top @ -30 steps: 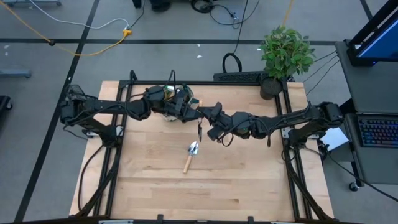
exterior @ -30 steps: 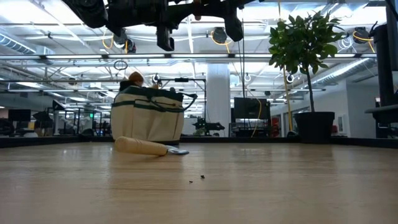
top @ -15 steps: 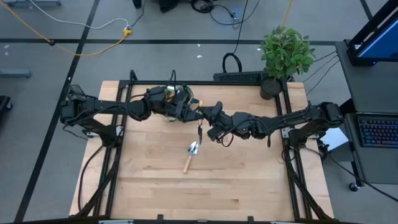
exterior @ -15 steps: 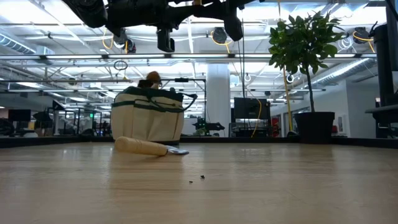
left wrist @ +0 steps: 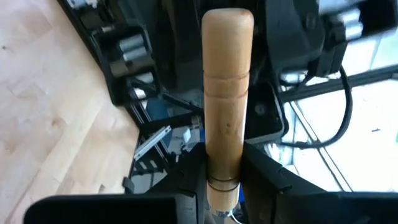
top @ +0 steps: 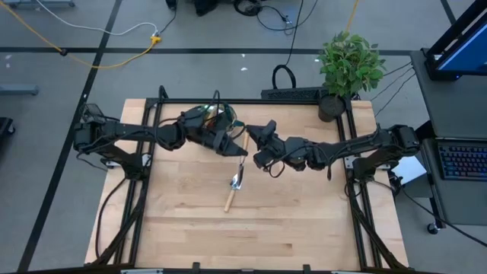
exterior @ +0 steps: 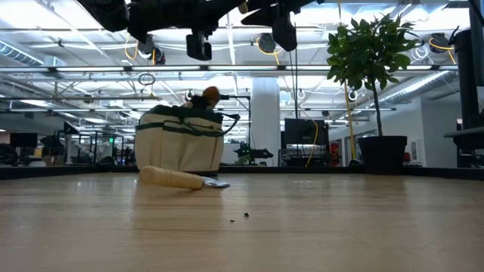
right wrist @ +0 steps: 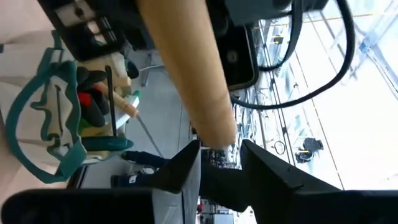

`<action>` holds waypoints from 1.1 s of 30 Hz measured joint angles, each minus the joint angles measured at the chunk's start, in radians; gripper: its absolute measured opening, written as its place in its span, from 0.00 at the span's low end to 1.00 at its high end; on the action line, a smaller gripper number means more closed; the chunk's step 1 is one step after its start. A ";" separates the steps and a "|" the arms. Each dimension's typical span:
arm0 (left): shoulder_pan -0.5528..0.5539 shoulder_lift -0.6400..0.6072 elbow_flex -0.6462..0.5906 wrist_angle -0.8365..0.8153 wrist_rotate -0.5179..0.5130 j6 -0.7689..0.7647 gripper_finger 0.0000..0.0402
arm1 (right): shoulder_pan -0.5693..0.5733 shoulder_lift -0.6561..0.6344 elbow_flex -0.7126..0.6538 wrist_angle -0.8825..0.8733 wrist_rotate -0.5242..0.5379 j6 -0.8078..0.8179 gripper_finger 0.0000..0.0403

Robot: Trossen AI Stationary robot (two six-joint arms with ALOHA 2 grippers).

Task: Pick & Place Garden tools in Gardening bag
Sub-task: Put the right trowel into the gardening bag

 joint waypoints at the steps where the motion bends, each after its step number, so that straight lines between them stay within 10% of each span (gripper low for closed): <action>1: -0.004 0.000 0.000 -0.001 0.001 0.003 0.18 | 0.000 0.000 0.000 0.001 0.001 0.000 0.26; 17: -0.012 0.000 0.000 -0.084 -0.021 0.161 0.18 | -0.010 -0.010 0.000 0.209 0.190 0.006 0.26; 33: 0.044 -0.010 0.000 -0.112 -0.091 0.434 0.18 | -0.015 -0.013 -0.001 0.229 0.321 0.370 0.26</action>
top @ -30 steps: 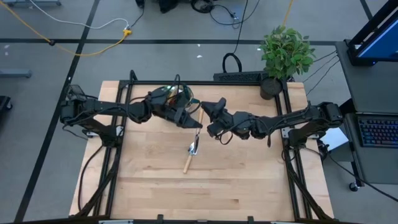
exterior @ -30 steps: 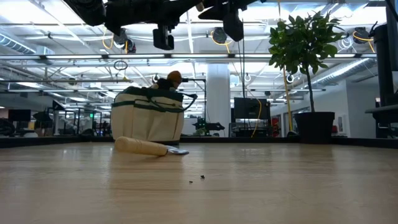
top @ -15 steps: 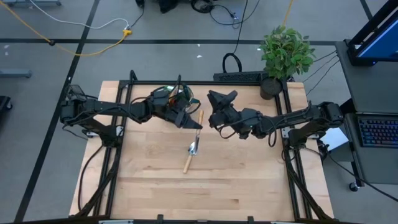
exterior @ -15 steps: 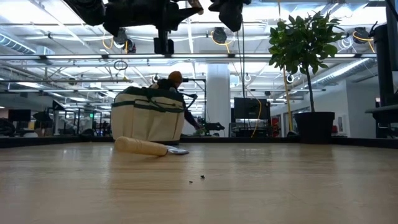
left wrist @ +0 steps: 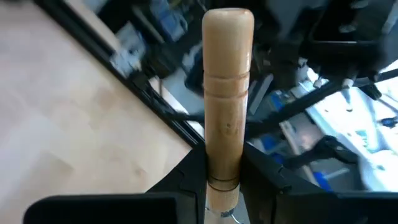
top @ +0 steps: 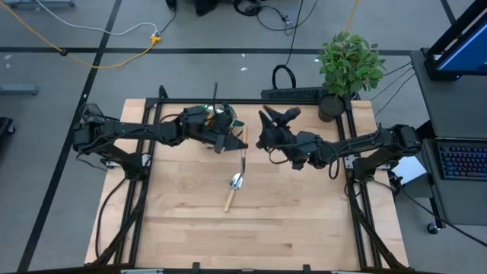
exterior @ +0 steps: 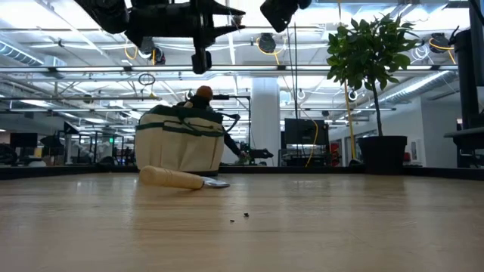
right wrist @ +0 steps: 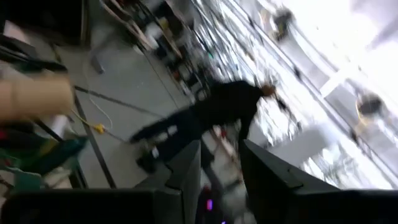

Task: Pick & Place Garden tools in Gardening bag
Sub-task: Put the right trowel into the gardening bag

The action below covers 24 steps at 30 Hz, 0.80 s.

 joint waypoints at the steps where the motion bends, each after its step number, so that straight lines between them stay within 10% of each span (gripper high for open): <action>1: 0.013 -0.005 0.000 -0.002 -0.008 0.028 0.18 | 0.000 0.000 0.000 0.002 0.034 0.019 0.26; 14: 0.157 -0.171 -0.001 -0.364 -0.364 0.561 0.18 | 0.021 0.000 0.000 -0.005 0.123 0.090 0.26; 24: 0.217 -0.154 -0.001 -0.325 -0.530 0.722 0.18 | 0.020 0.001 0.000 -0.009 0.120 0.156 0.26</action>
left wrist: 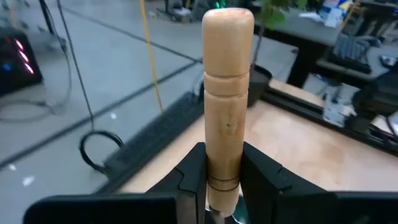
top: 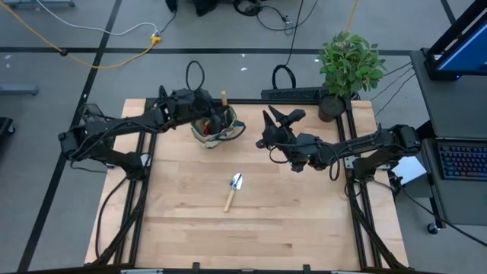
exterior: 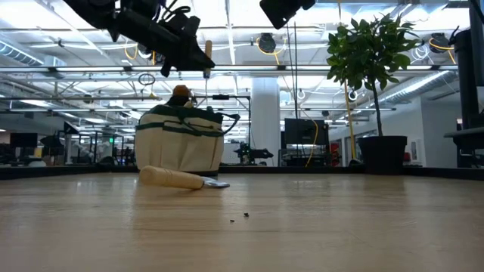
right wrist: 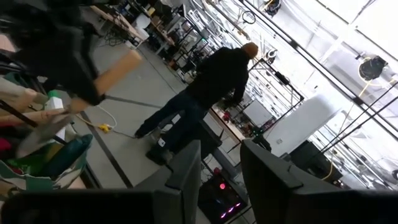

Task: Pick & Place Garden tools in Gardening bag
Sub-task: Put the right trowel into the gardening bag

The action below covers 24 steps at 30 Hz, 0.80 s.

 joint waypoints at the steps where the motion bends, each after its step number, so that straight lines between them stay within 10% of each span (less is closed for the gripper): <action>1: 0.006 0.003 0.000 0.017 -0.007 0.013 0.18 | 0.000 0.000 0.000 -0.001 0.000 0.000 0.26; 24: 0.049 0.122 0.000 0.058 -0.030 0.148 0.18 | 0.000 0.000 0.000 -0.003 -0.004 0.020 0.26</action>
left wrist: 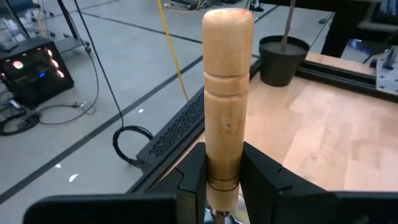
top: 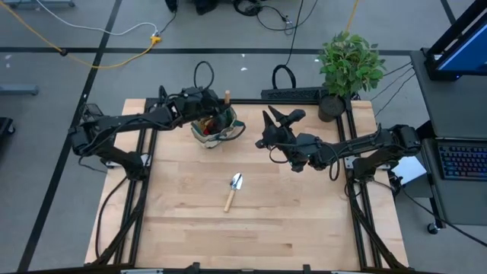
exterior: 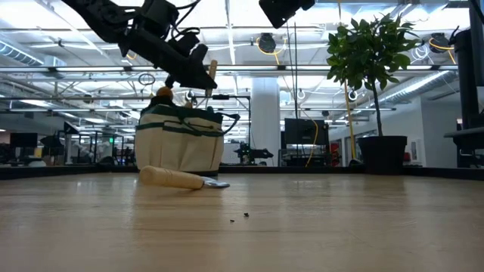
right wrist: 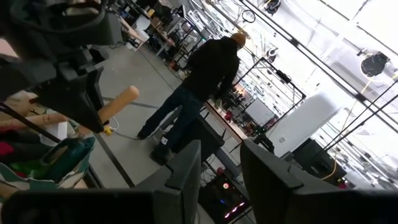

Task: Pick & Place Garden tools in Gardening bag
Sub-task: Put the right trowel into the gardening bag

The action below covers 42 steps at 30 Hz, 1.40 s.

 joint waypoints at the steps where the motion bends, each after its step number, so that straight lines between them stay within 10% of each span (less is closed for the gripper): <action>1: 0.000 0.003 0.000 0.002 -0.003 0.004 0.18 | 0.000 0.000 0.000 0.000 0.000 0.008 0.26; 42: 0.030 0.047 0.000 0.092 -0.062 0.074 0.32 | 0.000 0.000 0.000 0.000 -0.001 0.003 0.26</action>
